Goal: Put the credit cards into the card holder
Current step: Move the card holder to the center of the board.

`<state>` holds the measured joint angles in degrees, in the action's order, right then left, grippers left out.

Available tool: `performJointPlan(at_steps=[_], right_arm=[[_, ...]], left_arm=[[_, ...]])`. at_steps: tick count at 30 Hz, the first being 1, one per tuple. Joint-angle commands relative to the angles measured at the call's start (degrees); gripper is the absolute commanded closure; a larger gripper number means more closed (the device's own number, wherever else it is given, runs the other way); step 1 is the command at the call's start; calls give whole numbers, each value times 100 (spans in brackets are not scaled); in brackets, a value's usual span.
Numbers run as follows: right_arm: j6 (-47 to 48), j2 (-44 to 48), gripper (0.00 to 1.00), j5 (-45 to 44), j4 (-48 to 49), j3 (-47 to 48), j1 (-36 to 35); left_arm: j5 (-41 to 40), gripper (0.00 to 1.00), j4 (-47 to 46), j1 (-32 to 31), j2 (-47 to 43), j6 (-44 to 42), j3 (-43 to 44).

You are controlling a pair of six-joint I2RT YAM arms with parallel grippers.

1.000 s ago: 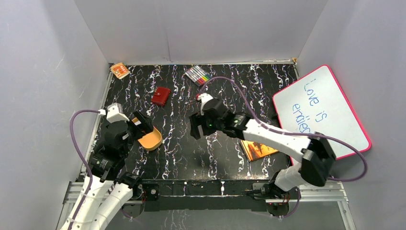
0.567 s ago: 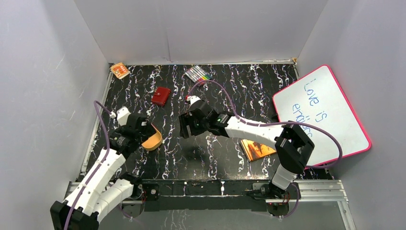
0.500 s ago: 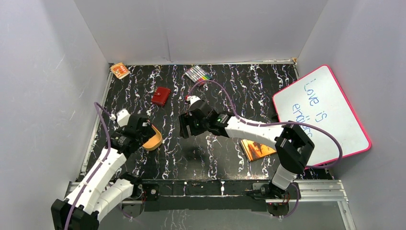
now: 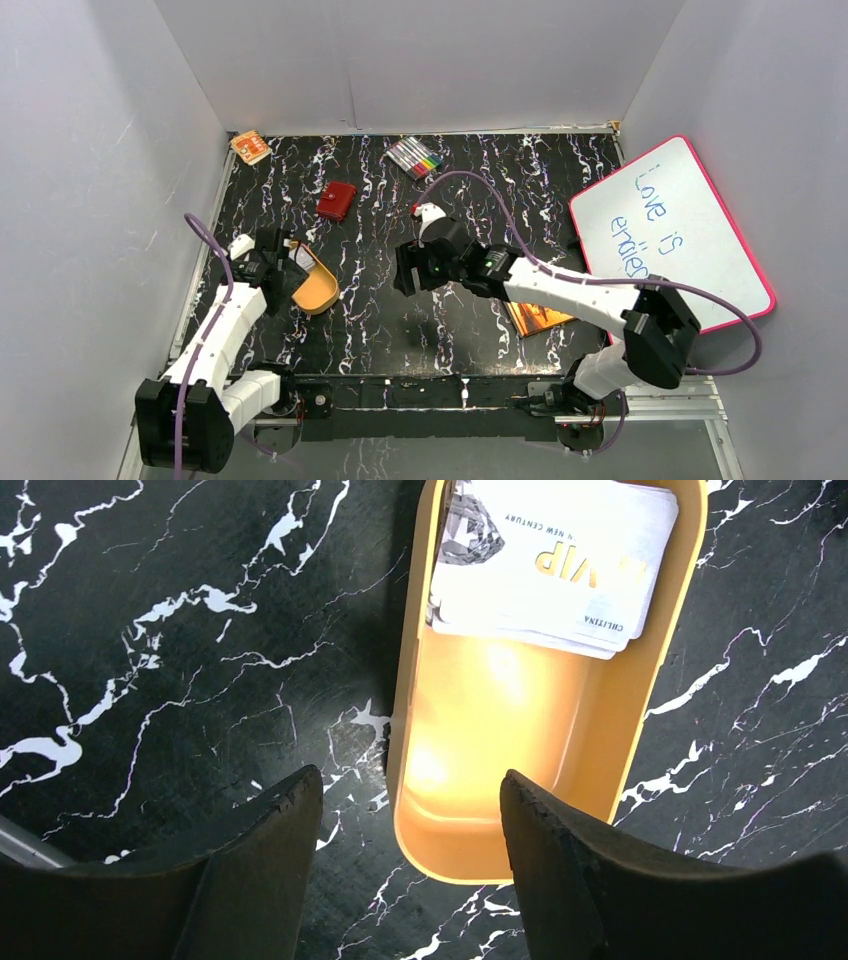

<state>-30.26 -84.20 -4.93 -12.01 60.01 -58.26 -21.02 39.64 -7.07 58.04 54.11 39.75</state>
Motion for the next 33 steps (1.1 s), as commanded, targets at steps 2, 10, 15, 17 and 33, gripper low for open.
performJointPlan(at_steps=[2,10,15,17,33], right_arm=[[63,546,19,-522,-46,-222,-10],[101,950,18,-688,-134,-398,-1],[185,1396,17,-764,-283,-534,5],[196,1543,16,-748,-346,-588,10],[74,2764,15,-1054,-785,-1211,12]], left_arm=[[399,38,-248,370,135,-273,-42],[572,36,-695,560,382,-786,781],[965,34,-1376,558,1462,-1038,1713],[1230,31,-1687,561,1916,-1172,2003],[1752,25,-2796,616,4903,-1953,4108]])
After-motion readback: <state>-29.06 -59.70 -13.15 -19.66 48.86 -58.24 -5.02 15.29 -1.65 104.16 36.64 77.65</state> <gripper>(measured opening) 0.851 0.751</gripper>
